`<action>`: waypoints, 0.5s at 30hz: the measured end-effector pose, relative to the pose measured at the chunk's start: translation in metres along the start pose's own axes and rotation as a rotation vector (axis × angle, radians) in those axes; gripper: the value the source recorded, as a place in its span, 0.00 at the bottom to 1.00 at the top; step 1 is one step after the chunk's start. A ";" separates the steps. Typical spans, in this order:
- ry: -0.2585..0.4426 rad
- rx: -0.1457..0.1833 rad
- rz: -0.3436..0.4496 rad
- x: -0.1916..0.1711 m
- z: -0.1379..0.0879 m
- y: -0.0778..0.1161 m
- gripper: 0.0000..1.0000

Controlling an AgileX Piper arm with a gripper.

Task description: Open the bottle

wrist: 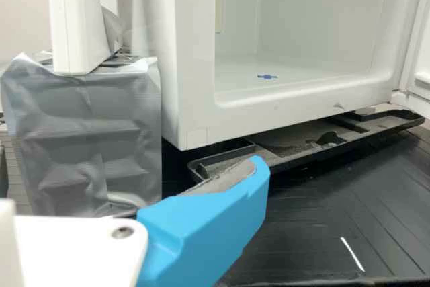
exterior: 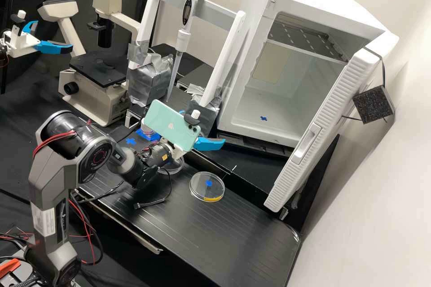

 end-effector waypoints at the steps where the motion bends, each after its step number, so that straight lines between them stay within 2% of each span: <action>1: 0.000 0.000 0.000 0.000 0.000 0.000 1.00; 11: 0.000 0.000 0.000 -0.009 0.001 0.000 1.00; 15: 0.054 0.003 0.017 -0.031 -0.007 0.000 1.00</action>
